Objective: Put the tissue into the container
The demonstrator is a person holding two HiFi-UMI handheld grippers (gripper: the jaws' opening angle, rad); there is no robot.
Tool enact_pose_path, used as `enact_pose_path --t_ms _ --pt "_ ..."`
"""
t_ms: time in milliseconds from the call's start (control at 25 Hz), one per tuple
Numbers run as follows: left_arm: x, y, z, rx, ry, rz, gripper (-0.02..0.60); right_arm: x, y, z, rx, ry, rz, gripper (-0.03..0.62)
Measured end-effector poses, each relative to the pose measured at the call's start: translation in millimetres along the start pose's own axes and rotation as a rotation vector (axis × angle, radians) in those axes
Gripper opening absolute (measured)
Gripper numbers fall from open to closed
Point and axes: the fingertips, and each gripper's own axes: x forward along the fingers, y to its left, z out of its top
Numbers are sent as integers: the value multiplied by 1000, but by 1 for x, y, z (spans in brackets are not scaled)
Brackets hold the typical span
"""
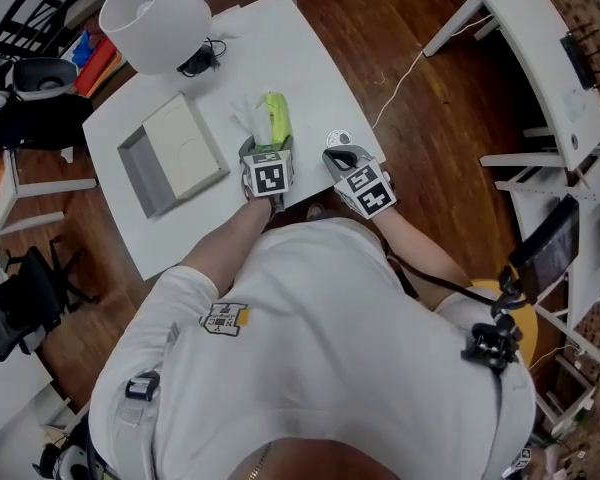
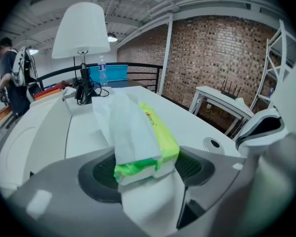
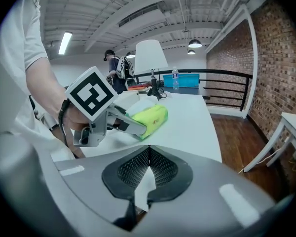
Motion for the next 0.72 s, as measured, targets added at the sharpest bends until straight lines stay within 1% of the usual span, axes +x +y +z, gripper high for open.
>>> enact_pose_path --t_ms 80,200,400,600,720 --pt "-5 1 1 15 -9 -7 317 5 0 5 -1 -11 16 0" --pt "-13 1 2 41 -27 -18 311 13 1 15 -8 -17 39 0" --pt "-37 0 13 72 -90 -42 304 25 12 40 -45 -46 67 0" --pt "-75 11 35 66 -188 -56 302 33 32 85 -118 -108 93 0" --pt "-98 28 44 58 -241 -39 302 40 48 120 -171 -150 114 0"
